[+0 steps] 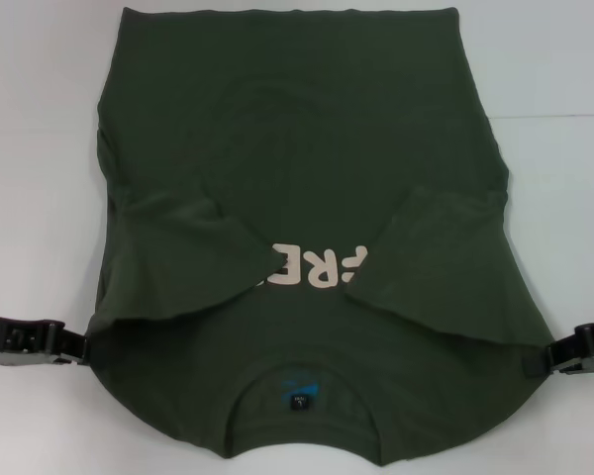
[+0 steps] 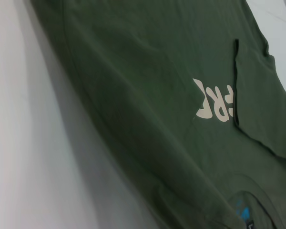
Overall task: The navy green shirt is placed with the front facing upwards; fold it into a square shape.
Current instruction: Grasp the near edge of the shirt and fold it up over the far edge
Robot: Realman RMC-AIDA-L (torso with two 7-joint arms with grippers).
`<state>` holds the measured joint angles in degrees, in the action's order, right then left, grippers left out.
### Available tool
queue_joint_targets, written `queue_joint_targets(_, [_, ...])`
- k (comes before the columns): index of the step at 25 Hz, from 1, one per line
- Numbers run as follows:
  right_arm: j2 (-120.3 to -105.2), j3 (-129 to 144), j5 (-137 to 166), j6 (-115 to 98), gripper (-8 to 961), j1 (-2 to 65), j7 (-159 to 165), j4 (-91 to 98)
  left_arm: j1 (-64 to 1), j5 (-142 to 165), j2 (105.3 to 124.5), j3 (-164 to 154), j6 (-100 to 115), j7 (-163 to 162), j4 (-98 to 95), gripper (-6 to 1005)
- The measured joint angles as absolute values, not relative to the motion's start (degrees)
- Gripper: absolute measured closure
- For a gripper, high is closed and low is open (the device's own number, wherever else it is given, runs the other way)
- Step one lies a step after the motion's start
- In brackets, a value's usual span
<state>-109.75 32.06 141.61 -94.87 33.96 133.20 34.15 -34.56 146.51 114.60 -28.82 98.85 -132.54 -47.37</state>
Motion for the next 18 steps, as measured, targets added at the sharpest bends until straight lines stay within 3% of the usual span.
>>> queue_joint_targets(18, [-108.72, 30.49, 140.65, -107.09, 910, 29.86, 126.00, 34.27, -32.78, 147.35, 113.72, -28.61, 111.93, -131.30, -47.78, 944])
